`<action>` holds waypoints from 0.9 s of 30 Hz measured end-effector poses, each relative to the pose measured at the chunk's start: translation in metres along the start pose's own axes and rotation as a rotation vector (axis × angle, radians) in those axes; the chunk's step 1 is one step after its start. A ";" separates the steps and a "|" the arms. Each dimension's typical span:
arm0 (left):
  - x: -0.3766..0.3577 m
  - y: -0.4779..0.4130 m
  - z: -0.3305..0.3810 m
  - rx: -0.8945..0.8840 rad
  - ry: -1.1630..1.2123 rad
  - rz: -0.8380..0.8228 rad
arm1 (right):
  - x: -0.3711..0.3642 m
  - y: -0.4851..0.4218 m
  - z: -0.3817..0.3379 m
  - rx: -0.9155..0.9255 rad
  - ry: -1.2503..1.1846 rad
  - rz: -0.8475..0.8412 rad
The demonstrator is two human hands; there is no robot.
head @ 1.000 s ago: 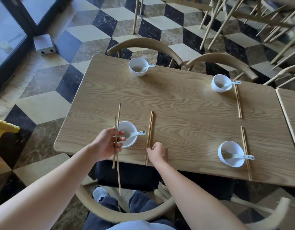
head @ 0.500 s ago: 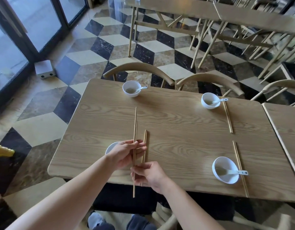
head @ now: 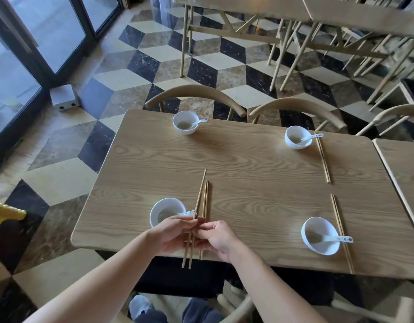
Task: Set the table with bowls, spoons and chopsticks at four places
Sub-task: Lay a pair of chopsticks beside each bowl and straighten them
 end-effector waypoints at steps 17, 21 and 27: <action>-0.001 -0.010 0.024 -0.128 -0.017 0.111 | -0.002 0.001 0.007 -0.038 0.255 0.025; -0.001 -0.014 0.032 -0.155 -0.026 0.113 | -0.003 0.006 0.004 -0.023 0.376 0.023; -0.003 -0.014 0.033 -0.111 -0.070 0.062 | -0.005 0.012 -0.001 -0.005 0.505 -0.008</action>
Point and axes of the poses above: each hand's wrist, its own y-axis away from the middle knuckle, its own x-axis out of the back of the hand, z = x × y, the point moved 7 cm from there along -y, towards the middle knuckle, and after that the axes turned 12 degrees about -x, right-handed, at the moved point
